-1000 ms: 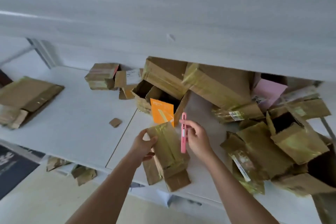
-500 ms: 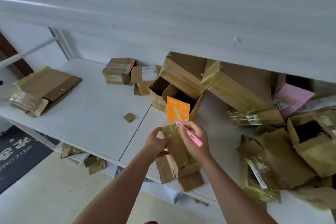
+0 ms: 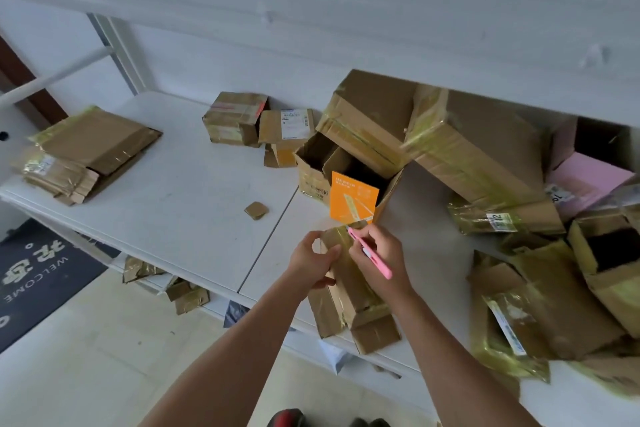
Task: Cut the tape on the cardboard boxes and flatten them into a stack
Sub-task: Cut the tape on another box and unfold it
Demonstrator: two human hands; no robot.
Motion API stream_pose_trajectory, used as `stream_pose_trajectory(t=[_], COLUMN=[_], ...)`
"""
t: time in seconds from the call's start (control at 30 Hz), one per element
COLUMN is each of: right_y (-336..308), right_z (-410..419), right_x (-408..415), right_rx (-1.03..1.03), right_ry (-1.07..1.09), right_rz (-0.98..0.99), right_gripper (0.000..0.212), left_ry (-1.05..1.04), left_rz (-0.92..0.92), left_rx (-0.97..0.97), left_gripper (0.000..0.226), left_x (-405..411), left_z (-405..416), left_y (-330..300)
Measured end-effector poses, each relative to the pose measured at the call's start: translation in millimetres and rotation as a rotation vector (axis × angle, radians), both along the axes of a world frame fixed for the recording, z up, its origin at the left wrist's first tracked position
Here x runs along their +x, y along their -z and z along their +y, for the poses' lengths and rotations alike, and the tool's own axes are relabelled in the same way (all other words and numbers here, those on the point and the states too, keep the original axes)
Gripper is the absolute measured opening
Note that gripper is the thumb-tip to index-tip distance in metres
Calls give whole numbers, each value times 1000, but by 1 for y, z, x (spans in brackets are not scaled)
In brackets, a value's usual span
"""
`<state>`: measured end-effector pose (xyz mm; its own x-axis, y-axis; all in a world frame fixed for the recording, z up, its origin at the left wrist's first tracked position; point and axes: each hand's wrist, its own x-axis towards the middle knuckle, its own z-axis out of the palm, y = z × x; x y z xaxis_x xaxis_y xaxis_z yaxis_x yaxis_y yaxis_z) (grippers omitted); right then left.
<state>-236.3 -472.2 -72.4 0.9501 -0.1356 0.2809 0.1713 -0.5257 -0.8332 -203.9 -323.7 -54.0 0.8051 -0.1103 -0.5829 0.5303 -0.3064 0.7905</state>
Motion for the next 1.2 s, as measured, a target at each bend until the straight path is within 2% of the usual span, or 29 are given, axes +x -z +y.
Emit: stream_pose_trajectory(t=[0.3, 0.5, 0.63, 0.8, 0.9, 1.0, 1.13, 1.2], right_y=[-5, -23, -18, -21, -23, -33, -25, -18], right_z=[-10, -23, -34, -30, -24, -25, -43, -40], right_x=[-19, -72, -118, -129, -140, -155, -150, -140], right_rx=[-84, -35, 24, 77, 132, 311, 445, 561], right_ry=[-80, -138, -144, -97, -42, 111, 343, 405], right_rz=[147, 243, 212, 154, 103, 22, 9, 41], right_gripper=[6, 10, 11, 15, 9, 8, 30, 27], left_ry=[-1, 19, 4, 11, 14, 41, 61, 59], left_rz=[-77, -114, -107, -122, -149, -183, -196, -174], left_rx=[82, 131, 136, 188, 220, 270, 293, 277], left_gripper=[41, 45, 46, 47, 46, 46, 37, 32], left_x=[-5, -5, -5, -5, -5, -4, -7, -14], left_z=[-5, -7, -9, -12, -12, -12, -14, -15], left_y=[0, 1, 0, -3, -3, -6, -6, -5])
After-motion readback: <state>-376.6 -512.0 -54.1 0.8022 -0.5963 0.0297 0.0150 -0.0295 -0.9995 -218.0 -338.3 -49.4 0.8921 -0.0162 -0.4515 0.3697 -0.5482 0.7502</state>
